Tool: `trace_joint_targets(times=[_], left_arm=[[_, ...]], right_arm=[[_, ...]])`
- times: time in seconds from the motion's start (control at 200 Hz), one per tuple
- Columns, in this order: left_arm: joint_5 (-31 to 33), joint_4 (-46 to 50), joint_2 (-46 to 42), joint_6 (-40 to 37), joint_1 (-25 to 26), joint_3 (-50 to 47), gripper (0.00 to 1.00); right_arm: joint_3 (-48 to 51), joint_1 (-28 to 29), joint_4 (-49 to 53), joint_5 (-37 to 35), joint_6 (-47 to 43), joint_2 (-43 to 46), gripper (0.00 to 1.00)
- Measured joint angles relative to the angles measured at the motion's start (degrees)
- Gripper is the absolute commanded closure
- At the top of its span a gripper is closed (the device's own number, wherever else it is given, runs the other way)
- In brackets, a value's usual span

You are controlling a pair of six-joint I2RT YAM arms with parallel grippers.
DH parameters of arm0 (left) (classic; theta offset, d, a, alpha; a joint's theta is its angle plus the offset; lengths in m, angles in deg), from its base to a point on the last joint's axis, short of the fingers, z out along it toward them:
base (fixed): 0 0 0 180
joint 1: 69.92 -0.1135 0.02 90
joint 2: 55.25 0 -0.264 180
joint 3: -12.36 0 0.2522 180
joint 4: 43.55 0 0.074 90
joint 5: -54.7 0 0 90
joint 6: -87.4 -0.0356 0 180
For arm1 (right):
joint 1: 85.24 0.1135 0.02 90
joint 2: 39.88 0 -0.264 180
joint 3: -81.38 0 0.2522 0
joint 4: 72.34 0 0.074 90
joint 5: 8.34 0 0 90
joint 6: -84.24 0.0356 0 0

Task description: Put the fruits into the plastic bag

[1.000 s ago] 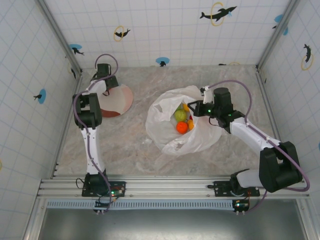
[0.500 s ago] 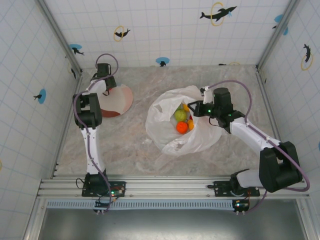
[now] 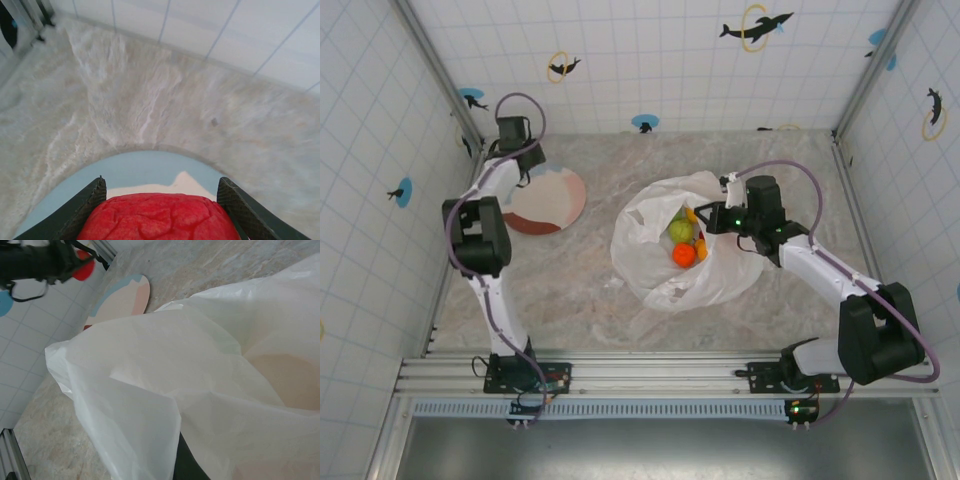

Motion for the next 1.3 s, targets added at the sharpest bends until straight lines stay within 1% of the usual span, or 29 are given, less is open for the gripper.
trace_joint_targets(times=[0.105,0.24,0.36,0.475,0.616,0.731,0.896,1.066,1.196,1.301], left_arm=[[-0.8,-4.5,-9.0,1.6,0.7,-7.1,0.45],[-0.9,-9.3,-20.0,3.2,4.3,-17.8,0.45],[-0.9,-11.9,-29.4,4.3,9.6,-27.4,0.45],[-1.4,-12.7,-37.1,5.2,14.8,-33.9,0.45],[-5.1,-14.5,-46.6,7.3,20.2,-41.0,0.45],[-8.7,-15.6,-51.4,8.0,25.3,-44.6,0.44],[-15.1,-17.4,-52.5,7.9,34.4,-48.4,0.44],[-17.4,-17.3,-47.9,5.8,43.0,-50.0,0.44],[-17.9,-17.3,-42.9,2.9,47.3,-49.9,0.43],[-16.7,-15.9,-37.5,0.7,49.2,-48.7,0.43]], right_arm=[[0.0,0.0,0.0,-0.2,0.1,0.0,1.0],[0.0,0.0,0.0,-0.2,0.3,-0.1,1.0],[0.0,0.1,0.0,-0.2,0.2,-0.4,1.0],[-0.7,0.2,0.2,-0.2,0.1,-0.8,1.0],[-0.9,0.2,0.1,-0.2,-0.2,-0.9,1.0],[-1.0,0.2,0.1,-0.2,-0.4,-1.4,1.0],[-1.0,0.2,0.2,-0.2,-0.7,-2.2,1.0],[-1.0,0.2,0.2,-0.2,-0.7,-2.6,1.0],[-1.2,0.2,1.0,-0.5,-0.7,-2.6,1.0],[-1.6,0.2,1.4,-0.7,-0.6,-2.6,1.0]])
